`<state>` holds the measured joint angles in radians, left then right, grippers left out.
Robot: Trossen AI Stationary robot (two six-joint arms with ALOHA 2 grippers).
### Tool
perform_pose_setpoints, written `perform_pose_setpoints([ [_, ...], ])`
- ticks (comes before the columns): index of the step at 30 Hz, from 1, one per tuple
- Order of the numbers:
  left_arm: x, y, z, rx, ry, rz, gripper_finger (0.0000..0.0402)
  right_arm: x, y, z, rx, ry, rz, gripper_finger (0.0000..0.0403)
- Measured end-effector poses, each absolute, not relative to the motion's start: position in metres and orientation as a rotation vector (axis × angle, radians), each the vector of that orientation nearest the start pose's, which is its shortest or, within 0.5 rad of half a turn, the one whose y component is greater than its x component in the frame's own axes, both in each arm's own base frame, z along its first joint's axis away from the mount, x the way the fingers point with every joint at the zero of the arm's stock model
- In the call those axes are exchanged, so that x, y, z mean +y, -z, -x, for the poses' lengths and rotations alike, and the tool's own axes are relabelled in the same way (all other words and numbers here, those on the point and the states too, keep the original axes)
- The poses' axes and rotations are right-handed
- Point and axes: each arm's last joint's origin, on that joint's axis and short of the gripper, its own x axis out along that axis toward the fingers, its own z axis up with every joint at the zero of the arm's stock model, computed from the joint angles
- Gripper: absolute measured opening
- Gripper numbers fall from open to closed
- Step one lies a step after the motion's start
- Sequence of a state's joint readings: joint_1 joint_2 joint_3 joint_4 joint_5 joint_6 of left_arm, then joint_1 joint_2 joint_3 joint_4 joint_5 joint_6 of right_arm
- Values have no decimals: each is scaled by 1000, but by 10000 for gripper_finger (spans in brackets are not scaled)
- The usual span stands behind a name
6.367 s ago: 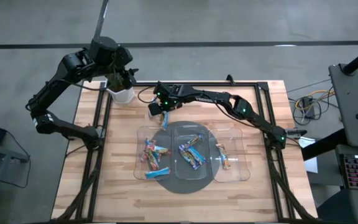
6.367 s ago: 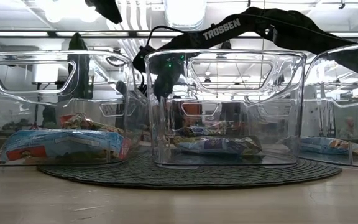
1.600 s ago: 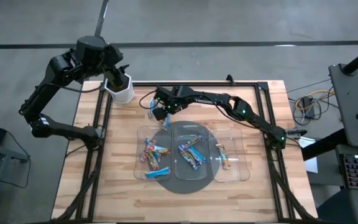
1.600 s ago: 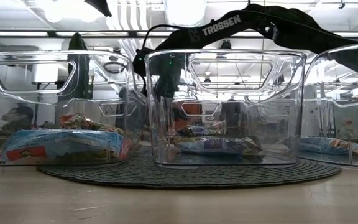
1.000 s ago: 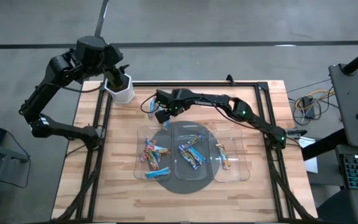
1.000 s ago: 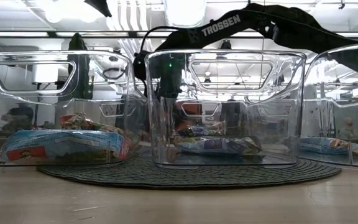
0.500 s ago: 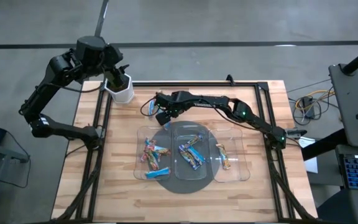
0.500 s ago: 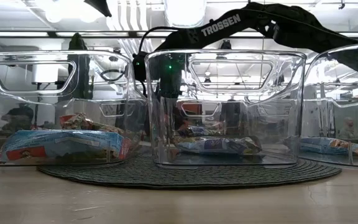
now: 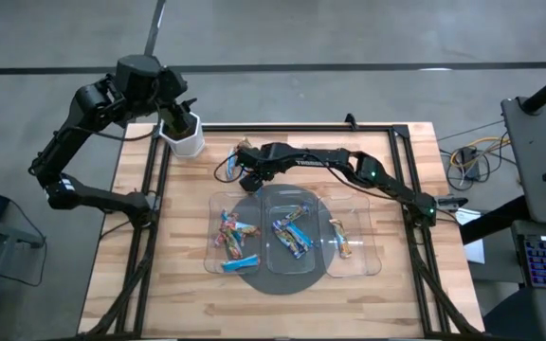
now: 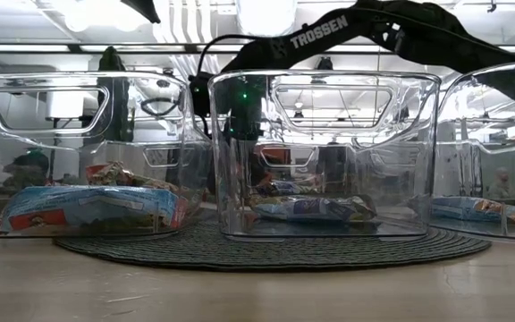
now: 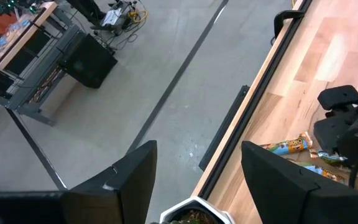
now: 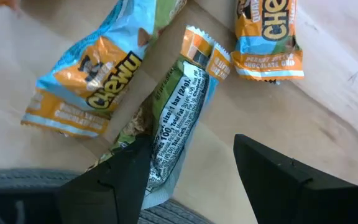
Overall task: Pick and place Granola Bars by type
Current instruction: Put the yellow granola bar into the right transparent bin
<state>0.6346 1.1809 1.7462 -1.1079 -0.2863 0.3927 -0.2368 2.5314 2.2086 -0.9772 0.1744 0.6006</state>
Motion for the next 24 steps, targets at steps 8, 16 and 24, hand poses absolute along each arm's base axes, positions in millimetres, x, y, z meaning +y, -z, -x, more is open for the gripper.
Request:
perform_pose_setpoints([
  [8, 111, -480, -137, 719, -774, -258, 216, -123, -139, -498, 1186, 691, -430, 219],
  [16, 111, -480, -137, 719, -774, -259, 216, -124, -138, -499, 1189, 675, -406, 218],
  [24, 111, -480, -137, 720, -774, -259, 216, -123, -138, -500, 1187, 656, -421, 119],
])
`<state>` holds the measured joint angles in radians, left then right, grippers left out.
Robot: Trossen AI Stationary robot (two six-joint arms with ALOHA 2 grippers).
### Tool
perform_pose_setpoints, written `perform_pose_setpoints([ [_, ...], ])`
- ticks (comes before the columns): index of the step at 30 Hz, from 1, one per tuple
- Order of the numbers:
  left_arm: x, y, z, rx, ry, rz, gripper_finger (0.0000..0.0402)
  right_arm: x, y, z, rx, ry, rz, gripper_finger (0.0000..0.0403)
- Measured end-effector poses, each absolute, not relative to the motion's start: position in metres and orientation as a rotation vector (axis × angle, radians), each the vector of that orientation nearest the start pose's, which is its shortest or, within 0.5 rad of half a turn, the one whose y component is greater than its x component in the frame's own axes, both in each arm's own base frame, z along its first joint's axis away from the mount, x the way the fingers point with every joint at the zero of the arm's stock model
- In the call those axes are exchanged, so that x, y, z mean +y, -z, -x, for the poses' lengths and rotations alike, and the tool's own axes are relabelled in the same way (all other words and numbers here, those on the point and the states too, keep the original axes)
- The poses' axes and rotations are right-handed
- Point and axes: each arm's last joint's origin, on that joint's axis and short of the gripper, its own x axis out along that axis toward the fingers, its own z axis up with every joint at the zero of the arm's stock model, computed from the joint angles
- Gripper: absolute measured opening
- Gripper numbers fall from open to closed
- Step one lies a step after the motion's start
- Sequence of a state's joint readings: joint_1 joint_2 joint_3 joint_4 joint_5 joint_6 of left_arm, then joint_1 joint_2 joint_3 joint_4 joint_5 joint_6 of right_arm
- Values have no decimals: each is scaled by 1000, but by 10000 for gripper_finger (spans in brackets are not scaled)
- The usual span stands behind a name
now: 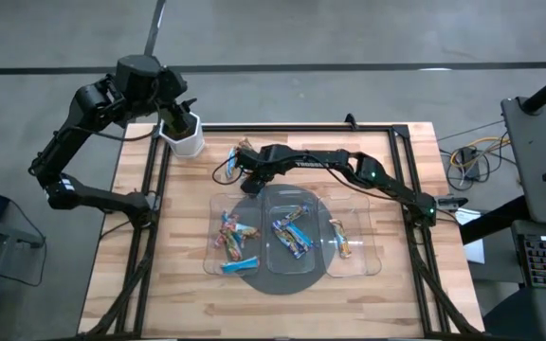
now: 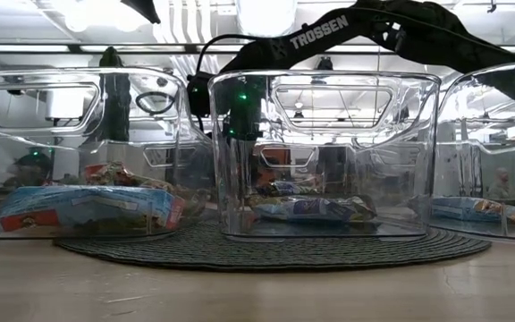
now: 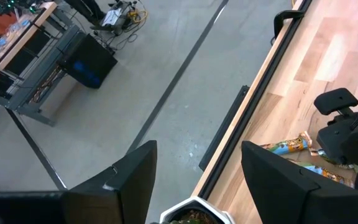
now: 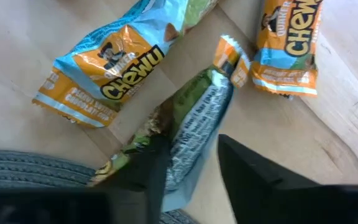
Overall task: Pick and place Granola Bars by type
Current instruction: Put the yellow granola bar into the right transparent bin
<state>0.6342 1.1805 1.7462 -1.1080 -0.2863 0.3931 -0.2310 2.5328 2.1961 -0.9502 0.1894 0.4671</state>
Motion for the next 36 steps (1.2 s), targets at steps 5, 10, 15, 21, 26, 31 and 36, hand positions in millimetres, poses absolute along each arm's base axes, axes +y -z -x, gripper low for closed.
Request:
perform_pose_setpoints([
  [5, 111, -480, -137, 719, -774, -259, 216, -124, -138, -500, 1182, 656, -421, 35],
  [10, 111, -480, -137, 720, -775, -259, 216, -126, -138, -501, 1172, 658, -425, 15],
  [15, 111, -480, -137, 720, -775, -259, 216, -130, -139, -500, 1165, 658, -437, 13],
  [21, 111, -480, -137, 720, -775, -259, 216, -146, -147, -495, 1148, 684, -461, 12],
  [26, 111, -480, -137, 720, -775, -259, 216, -161, -167, -493, 1093, 700, -480, 12],
  [31, 111, -480, -137, 721, -777, -260, 216, -174, -190, -490, 1057, 687, -501, 12],
  [36, 111, -480, -137, 721, -778, -260, 216, -181, -208, -487, 1038, 580, -577, 12],
])
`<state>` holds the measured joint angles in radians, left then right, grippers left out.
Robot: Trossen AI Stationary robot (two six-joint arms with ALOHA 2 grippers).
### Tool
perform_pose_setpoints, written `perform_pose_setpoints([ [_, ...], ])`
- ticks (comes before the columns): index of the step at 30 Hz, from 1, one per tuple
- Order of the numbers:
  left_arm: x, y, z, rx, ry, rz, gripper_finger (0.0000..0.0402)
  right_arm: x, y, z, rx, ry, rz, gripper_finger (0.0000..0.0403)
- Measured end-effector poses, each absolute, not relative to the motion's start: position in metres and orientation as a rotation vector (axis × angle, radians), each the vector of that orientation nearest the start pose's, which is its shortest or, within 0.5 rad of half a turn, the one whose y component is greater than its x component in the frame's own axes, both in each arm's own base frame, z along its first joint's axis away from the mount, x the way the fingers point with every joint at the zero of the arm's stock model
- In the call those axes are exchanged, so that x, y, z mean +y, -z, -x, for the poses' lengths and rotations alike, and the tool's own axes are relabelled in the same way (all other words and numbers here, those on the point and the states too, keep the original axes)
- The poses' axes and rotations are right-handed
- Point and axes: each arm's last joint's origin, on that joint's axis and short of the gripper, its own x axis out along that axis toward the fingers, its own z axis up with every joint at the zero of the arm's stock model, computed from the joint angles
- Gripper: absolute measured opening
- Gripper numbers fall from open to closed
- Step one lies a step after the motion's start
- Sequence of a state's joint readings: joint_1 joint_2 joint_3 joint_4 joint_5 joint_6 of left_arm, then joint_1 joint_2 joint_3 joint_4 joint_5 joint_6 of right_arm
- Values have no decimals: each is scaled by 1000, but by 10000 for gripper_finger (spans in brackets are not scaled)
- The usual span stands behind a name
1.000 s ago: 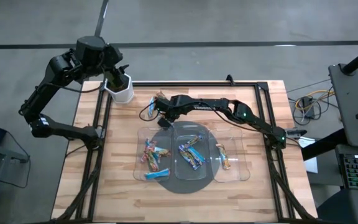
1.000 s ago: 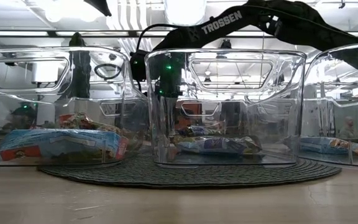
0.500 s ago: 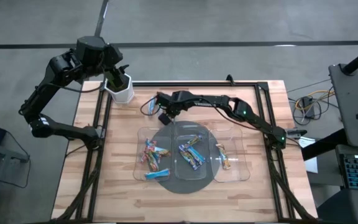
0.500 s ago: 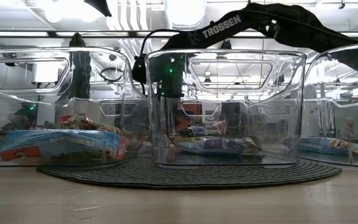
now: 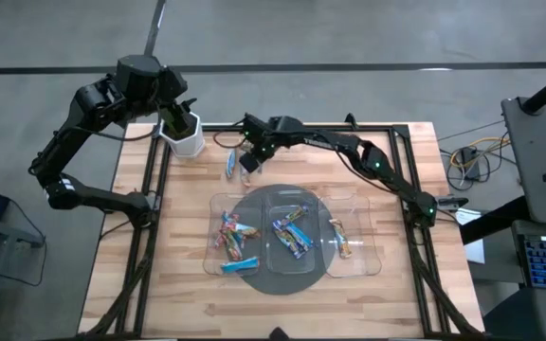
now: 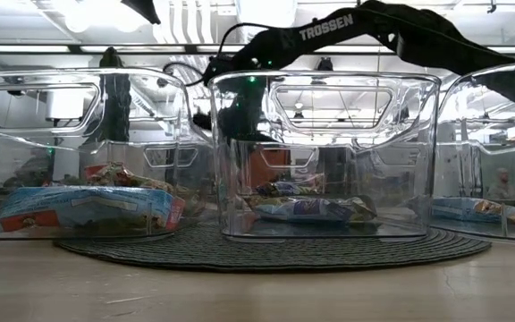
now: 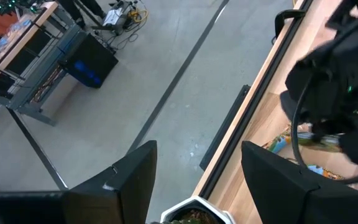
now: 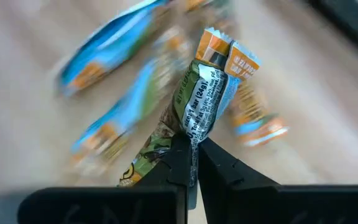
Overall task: Pick and place Granola Bars by type
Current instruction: Put the yellow granola bar into the right transparent bin
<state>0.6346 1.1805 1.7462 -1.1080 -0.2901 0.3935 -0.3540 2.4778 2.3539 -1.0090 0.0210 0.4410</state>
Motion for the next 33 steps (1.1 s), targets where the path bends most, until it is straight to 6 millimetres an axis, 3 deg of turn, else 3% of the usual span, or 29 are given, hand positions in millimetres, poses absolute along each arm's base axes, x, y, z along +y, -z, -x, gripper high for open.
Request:
perform_pose_setpoints([
  [3, 111, -480, -137, 723, -781, -263, 216, -179, -220, -480, 1076, 422, -637, 12],
  [7, 111, -481, -136, 733, -797, -282, 216, -171, -248, -461, 1149, 323, -569, 9],
  [17, 111, -481, -135, 734, -797, -283, 216, -138, -356, -402, 1079, 180, -380, 8],
  [21, 111, -481, -135, 734, -797, -283, 216, -116, -386, -376, 1093, 146, -363, 8],
  [24, 111, -481, -136, 734, -797, -283, 216, -99, -397, -358, 1168, 128, -383, 8],
  [28, 111, -481, -136, 733, -797, -283, 216, -74, -404, -350, 1172, 78, -417, 8],
  [33, 111, -481, -136, 731, -799, -277, 216, -46, -392, -344, 1261, 46, -482, 8],
])
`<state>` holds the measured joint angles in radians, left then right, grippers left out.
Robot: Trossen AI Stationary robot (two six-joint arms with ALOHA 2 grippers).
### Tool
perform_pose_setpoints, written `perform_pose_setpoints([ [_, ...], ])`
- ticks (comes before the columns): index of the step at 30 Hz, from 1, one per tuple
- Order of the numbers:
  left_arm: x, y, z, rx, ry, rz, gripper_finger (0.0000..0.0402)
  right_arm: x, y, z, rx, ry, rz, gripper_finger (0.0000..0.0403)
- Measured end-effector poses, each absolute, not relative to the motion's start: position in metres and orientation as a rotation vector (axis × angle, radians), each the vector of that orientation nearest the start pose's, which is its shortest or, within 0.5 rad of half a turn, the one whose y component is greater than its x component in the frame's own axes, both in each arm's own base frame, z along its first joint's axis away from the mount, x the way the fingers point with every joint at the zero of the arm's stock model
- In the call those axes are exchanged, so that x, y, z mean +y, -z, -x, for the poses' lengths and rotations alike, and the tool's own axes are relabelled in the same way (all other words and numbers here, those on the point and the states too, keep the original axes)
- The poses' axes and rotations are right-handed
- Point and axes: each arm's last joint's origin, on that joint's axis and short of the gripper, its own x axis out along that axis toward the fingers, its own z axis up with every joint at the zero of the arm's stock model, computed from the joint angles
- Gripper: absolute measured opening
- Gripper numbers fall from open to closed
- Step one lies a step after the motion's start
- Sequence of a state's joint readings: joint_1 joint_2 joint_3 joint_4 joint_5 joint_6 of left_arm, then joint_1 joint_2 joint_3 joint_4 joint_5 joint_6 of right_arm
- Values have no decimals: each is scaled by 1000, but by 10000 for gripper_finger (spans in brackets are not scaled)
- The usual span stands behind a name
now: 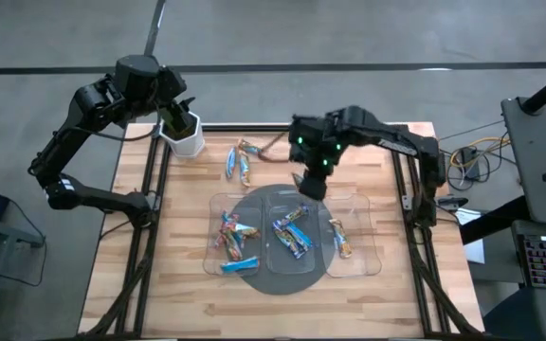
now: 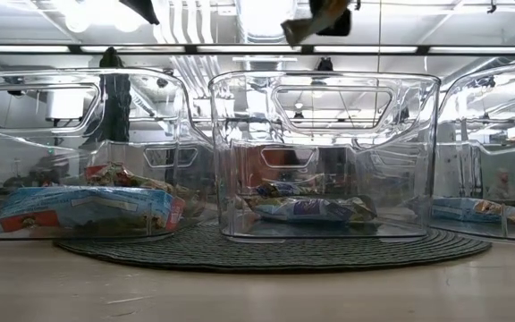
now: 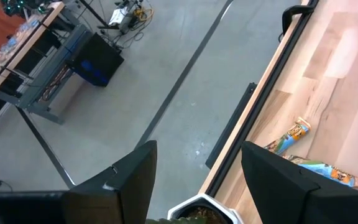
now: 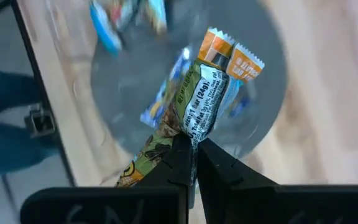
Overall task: Pick and place Granola Bars by type
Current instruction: Put the yellow granola bar into the right transparent bin
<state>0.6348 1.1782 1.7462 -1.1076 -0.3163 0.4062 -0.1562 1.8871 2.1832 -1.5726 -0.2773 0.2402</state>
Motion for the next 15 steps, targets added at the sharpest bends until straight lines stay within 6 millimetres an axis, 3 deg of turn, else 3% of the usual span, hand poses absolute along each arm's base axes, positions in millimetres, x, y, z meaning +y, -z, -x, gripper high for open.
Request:
perform_pose_setpoints([
  [3, 111, -481, -136, 729, -801, -272, 216, -29, -378, -340, 1336, 45, -515, 8],
  [9, 111, -481, -136, 726, -803, -266, 216, 5, -352, -313, 1474, 96, -529, 8],
  [15, 111, -481, -136, 722, -796, -261, 216, 28, -323, -283, 1386, 153, -615, 8],
])
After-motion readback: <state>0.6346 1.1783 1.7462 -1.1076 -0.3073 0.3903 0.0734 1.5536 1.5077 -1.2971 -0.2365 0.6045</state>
